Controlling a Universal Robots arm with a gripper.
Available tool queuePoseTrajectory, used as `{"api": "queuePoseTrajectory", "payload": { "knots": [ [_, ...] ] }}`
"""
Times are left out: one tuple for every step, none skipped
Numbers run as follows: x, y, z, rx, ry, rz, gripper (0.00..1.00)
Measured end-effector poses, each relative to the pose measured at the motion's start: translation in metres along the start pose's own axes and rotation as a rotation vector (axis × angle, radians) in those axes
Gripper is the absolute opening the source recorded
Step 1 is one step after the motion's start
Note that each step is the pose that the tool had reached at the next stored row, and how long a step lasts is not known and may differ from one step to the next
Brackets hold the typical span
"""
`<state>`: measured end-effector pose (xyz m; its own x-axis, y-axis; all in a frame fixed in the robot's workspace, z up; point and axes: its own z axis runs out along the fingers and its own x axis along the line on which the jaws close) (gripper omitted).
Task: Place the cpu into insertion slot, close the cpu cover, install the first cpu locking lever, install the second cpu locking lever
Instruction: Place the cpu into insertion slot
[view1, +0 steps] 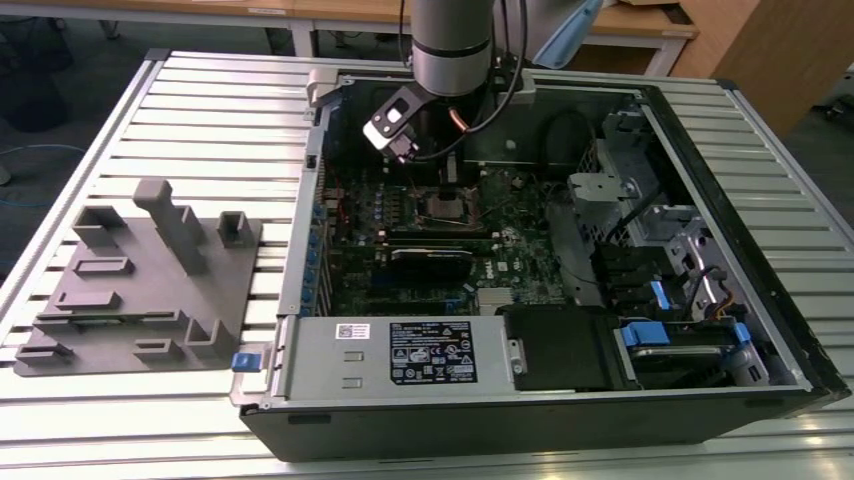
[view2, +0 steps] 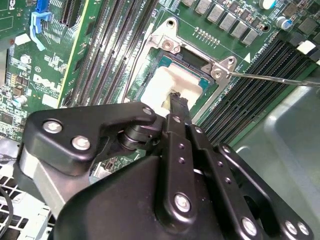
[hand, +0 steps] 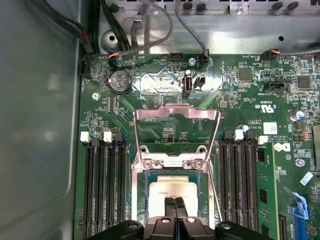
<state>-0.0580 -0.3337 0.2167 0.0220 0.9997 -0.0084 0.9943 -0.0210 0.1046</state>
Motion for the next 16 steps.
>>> {"api": "queuePoseTrajectory", "payload": {
  "knots": [
    [0.0000, 0.0000, -0.0001, 0.0000, 0.0001, 0.000, 0.11],
    [0.0000, 0.0000, -0.0002, 0.0000, 0.0000, 0.000, 0.11],
    [-0.0001, 0.0014, -0.0135, 0.0000, 0.0000, 0.000, 0.11],
    [-0.0001, 0.0015, -0.0147, 0.0000, 0.0000, 0.000, 0.11],
    [-0.0001, 0.0015, -0.0145, 0.0000, 0.0000, 0.000, 0.11],
    [-0.0001, 0.0015, -0.0144, 0.0000, 0.0000, 0.000, 0.11],
    [-0.0001, 0.0015, -0.0141, -0.0001, 0.0001, 0.000, 0.11],
    [-0.0001, 0.0015, -0.0137, -0.0001, 0.0002, 0.000, 0.11],
    [-0.0001, 0.0014, -0.0132, 0.0000, 0.0001, 0.000, 0.11],
    [-0.0001, 0.0013, -0.0127, 0.0000, -0.0001, 0.000, 0.11],
    [-0.0001, 0.0012, -0.0121, 0.0000, 0.0001, 0.000, 0.11],
    [-0.0001, 0.0010, -0.0118, 0.0000, 0.0000, 0.000, 0.11],
    [-0.0001, 0.0008, -0.0116, 0.0000, -0.0001, 0.000, 0.11],
    [-0.0001, 0.0008, -0.0116, 0.0002, -0.0002, 0.000, 0.11],
    [-0.0001, 0.0008, -0.0116, 0.0001, -0.0002, 0.000, 0.11],
    [-0.0001, 0.0008, -0.0116, 0.0001, -0.0002, 0.000, 0.11]
  ]
}}
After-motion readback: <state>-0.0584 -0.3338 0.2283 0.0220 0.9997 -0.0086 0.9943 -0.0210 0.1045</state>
